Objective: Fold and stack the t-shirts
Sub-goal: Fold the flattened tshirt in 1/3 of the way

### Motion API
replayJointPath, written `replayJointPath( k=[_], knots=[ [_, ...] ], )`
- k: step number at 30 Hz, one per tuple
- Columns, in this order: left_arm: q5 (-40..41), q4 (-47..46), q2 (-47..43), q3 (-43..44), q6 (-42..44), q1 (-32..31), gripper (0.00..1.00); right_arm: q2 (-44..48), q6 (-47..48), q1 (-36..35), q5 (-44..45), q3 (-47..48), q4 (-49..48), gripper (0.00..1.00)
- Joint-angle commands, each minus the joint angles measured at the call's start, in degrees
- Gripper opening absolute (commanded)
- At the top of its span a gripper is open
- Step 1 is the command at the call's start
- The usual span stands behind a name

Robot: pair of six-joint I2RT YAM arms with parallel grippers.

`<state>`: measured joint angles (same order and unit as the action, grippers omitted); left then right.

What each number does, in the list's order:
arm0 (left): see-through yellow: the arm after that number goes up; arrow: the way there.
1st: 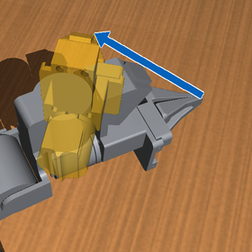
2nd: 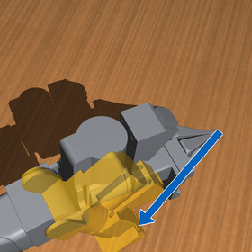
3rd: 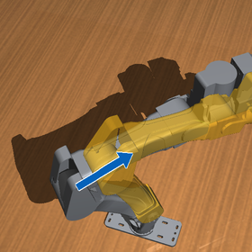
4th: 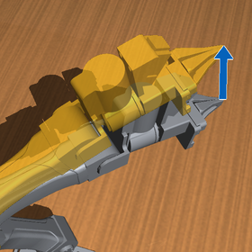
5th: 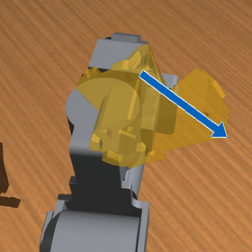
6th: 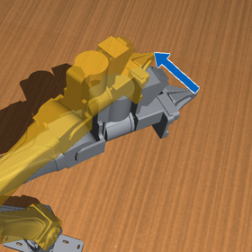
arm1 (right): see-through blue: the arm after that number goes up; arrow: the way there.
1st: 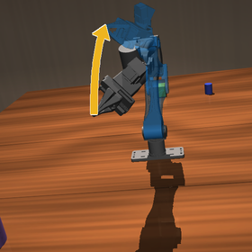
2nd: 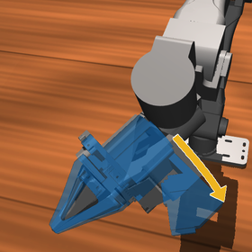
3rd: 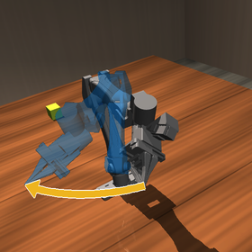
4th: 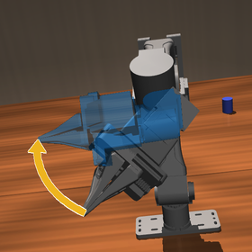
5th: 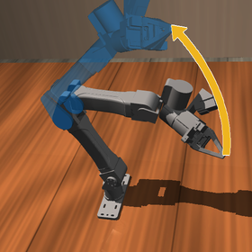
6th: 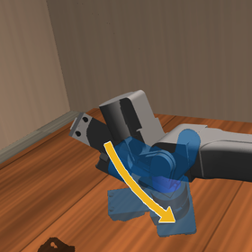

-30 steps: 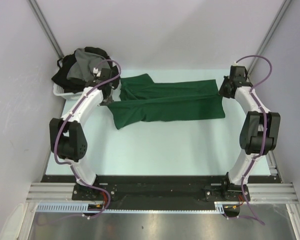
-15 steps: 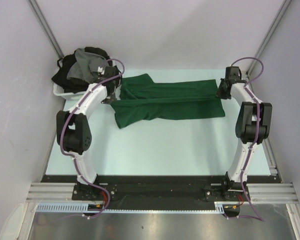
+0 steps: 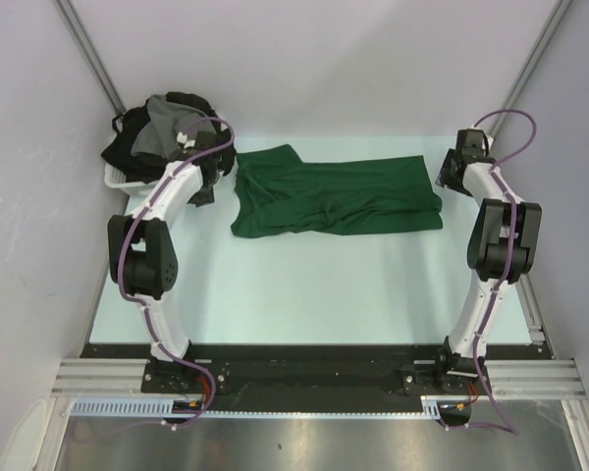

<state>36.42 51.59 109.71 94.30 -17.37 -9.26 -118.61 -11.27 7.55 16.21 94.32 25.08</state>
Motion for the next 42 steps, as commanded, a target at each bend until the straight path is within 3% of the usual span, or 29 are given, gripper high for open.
replayJointPath(
  k=[1, 18, 21, 26, 32, 42],
  knots=[
    [0.41, 1.22, -4.06, 1.5, 0.67, -1.37, 0.63, 1.71, 0.28, -1.57, -1.17, 2.18, -0.91, 0.73],
    [-7.95, -0.44, -12.51, -7.12, -2.15, -14.91, 0.66, 18.24, -2.18, -4.21, -8.45, -14.43, -3.02, 0.78],
    [-8.47, -0.53, -10.4, -4.84, -1.8, -15.18, 0.67, 16.31, -3.85, -5.7, -12.15, -12.15, -1.97, 0.77],
    [-7.6, 0.87, -7.32, -0.36, -1.35, -15.62, 0.68, 10.08, -4.82, -14.92, -15.68, -3.37, 0.93, 0.77],
    [-7.77, 1.4, -10.12, -1.22, -1.53, -15.7, 0.7, -1.07, -6.04, -24.15, -20.07, 11.1, 3.57, 0.77],
    [-7.86, 2.81, -15.58, -2.55, -1.44, -15.7, 0.75, -14.72, -8.33, -28.91, -24.11, 27.57, 9.37, 0.73]
  ],
)
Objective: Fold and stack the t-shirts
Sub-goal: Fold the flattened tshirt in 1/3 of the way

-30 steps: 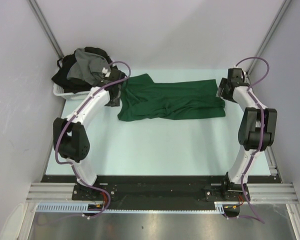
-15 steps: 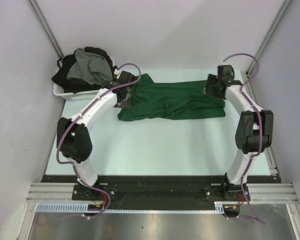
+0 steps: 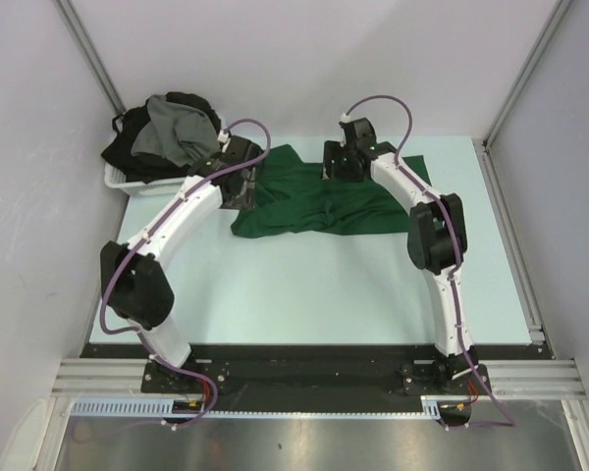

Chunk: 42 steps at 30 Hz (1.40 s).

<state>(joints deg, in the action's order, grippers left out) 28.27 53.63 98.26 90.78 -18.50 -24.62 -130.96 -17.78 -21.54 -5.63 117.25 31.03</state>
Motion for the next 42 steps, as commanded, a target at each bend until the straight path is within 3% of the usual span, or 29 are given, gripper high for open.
replayJointPath(
  k=[1, 14, 29, 35, 36, 38, 41, 42],
  knots=[
    [0.38, 0.87, -4.3, 1.24, -0.22, -0.25, 0.75, -2.9, -1.91, 0.01, -2.54, 5.09, 3.51, 0.72],
    [-0.06, 1.3, -3.69, 1.94, -1.01, -0.34, 0.75, -6.42, -2.52, -1.57, -7.55, 6.15, 1.93, 0.68],
    [0.12, 1.66, -6.41, 0.1, -0.48, -0.34, 0.75, -13.18, -0.32, -3.33, -6.41, 11.42, 2.11, 0.59],
    [-0.06, 1.31, -7.29, -1.31, -0.39, -0.34, 0.75, -14.15, -0.41, -3.16, -6.76, 13.52, 2.37, 0.36],
    [-0.23, 1.22, -7.2, -1.4, -0.39, -0.34, 0.75, -14.15, -0.41, -3.16, -6.68, 13.88, 2.37, 0.26],
    [-0.32, 1.13, -7.12, -1.4, -0.39, -0.34, 0.75, -14.5, -0.59, -3.07, -6.68, 14.41, 2.46, 0.2],
    [-0.5, 0.87, -6.85, -1.05, -0.13, -0.34, 0.75, -15.2, -0.76, -3.16, -6.68, 15.2, 3.16, 0.0],
    [-0.5, 0.78, -6.76, -0.96, -0.04, -0.34, 0.75, -15.29, -0.76, -3.24, -6.85, 15.72, 3.34, 0.0]
  ],
)
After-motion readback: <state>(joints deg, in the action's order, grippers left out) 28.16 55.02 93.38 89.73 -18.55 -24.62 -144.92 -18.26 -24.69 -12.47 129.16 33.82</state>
